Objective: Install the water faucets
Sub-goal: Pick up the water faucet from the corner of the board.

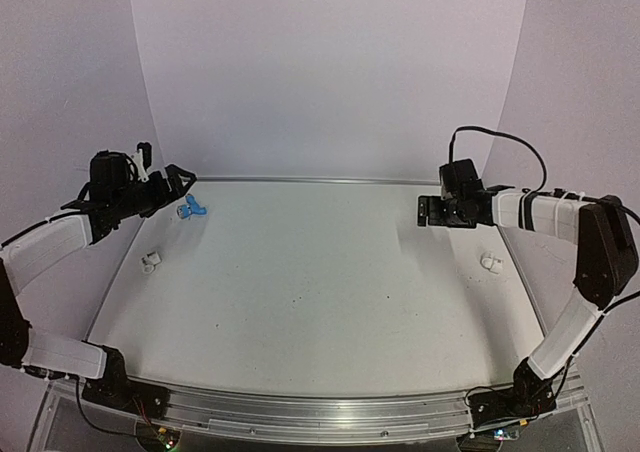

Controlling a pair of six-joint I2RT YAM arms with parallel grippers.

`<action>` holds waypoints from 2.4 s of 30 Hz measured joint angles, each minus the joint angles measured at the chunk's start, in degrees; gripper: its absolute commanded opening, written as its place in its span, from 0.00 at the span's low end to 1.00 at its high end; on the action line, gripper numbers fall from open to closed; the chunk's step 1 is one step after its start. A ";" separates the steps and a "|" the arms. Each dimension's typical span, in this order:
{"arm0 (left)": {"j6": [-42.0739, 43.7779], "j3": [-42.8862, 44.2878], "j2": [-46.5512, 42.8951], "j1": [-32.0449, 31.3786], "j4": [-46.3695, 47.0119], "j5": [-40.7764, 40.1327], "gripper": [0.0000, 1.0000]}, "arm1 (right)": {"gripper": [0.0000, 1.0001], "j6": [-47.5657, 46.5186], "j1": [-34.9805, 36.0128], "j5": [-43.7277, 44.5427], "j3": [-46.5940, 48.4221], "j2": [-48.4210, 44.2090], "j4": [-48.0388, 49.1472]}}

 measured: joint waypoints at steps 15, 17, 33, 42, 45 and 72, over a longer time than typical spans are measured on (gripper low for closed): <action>0.35 1.87 -0.56 -1.24 -8.16 -10.22 1.00 | 0.98 1.19 -11.88 -11.91 8.35 10.88 1.00; 1.07 1.68 -3.13 -1.24 -7.90 -11.97 1.00 | 0.98 1.92 -13.08 -12.78 11.09 13.68 0.35; 2.69 -0.03 -6.19 -1.24 -6.37 -6.99 1.00 | 0.98 9.77 -18.53 -15.54 32.25 36.71 -3.99; 2.16 0.01 -4.50 -1.24 -6.39 -3.62 1.00 | 0.89 10.38 -18.11 -12.23 40.96 42.47 -5.29; 1.48 0.11 -4.48 -1.24 -6.37 -3.18 1.00 | 0.82 9.89 -17.58 -9.77 43.88 44.25 -6.94; -3.49 0.89 -1.84 -1.24 -6.37 1.48 0.98 | 0.54 2.46 -14.11 -5.31 36.85 40.21 -8.08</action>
